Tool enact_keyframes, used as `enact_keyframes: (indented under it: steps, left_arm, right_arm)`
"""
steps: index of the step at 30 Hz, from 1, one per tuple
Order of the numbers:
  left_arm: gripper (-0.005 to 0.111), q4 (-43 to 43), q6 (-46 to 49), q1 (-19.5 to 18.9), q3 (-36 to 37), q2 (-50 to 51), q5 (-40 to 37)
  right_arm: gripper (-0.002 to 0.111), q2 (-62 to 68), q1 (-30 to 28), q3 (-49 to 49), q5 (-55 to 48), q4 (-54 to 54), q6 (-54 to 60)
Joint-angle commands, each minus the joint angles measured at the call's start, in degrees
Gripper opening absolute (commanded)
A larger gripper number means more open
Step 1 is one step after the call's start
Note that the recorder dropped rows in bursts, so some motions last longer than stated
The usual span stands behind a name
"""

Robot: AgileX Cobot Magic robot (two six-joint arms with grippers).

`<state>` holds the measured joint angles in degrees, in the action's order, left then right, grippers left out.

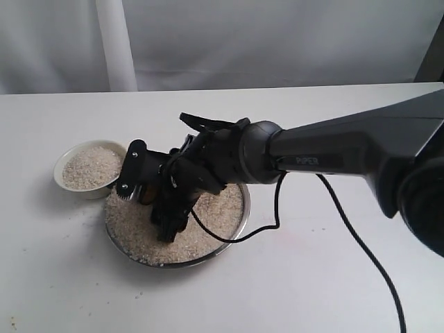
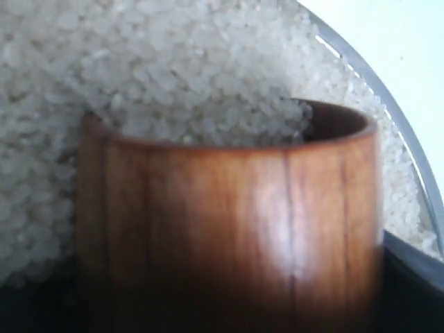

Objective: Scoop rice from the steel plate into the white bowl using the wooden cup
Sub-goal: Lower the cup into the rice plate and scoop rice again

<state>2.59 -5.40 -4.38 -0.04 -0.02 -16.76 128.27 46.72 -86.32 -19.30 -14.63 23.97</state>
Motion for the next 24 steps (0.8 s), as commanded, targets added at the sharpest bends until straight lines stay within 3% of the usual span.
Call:
enact_keyframes:
  steps: [1,5,14,24]
  left_arm:
    - [0.000,-0.1,-0.1,0.4,0.0,0.0,0.5]
    - [0.000,-0.1,-0.1,0.4,0.0,0.0,0.5]
    - [0.000,-0.1,-0.1,0.4,0.0,0.0,0.5]
    - [0.000,-0.1,-0.1,0.4,0.0,0.0,0.5]
  right_arm:
    - [0.000,-2.9,-1.6,7.9,7.5,5.3,0.3]
    - [0.000,-5.9,-2.9,15.2,25.0,10.6,0.1]
    - [0.000,-6.7,-2.9,22.2,46.5,11.3,-4.1]
    - [0.000,-6.7,-2.9,22.5,48.3,10.6,-4.2]
